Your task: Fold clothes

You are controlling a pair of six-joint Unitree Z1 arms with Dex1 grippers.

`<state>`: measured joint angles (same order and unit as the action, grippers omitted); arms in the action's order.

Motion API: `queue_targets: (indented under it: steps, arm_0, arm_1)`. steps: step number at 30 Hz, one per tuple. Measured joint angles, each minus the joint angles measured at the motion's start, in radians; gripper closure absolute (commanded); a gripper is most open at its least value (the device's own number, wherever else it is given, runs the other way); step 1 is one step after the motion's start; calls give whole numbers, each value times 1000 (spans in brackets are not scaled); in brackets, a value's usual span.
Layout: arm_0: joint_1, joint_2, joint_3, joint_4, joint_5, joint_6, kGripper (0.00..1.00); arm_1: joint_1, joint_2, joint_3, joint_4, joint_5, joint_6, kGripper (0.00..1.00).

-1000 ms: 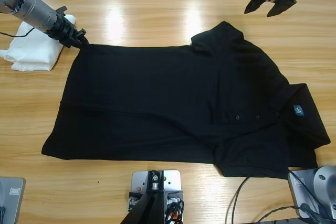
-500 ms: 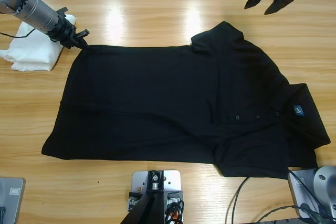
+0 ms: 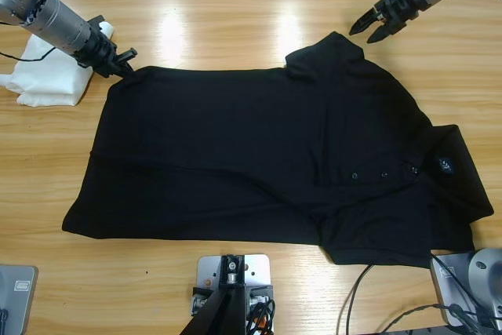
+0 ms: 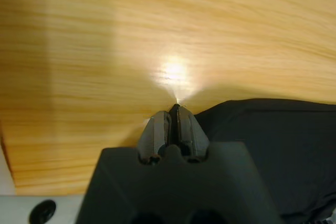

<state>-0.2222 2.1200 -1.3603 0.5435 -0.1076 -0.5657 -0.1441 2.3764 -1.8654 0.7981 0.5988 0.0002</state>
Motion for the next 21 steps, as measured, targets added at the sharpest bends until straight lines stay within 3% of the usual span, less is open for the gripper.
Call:
queue_targets:
  steps: [5, 12, 14, 21]
  arm_0:
    - [0, -1, 1, 0, 0, -3, 1000]
    - [0, -1, 1, 0, 0, -3, 1000]
    - [0, -1, 1, 0, 0, -3, 1000]
    - [0, -1, 1, 0, 0, -3, 1000]
  arm_1:
    - [0, 56, -109, 87, 0, -7, 170]
    - [14, 104, -227, 195, -34, -25, 243]
    - [21, 110, -229, 208, -36, -32, 382]
    - [28, 110, -231, 221, 8, -43, 571]
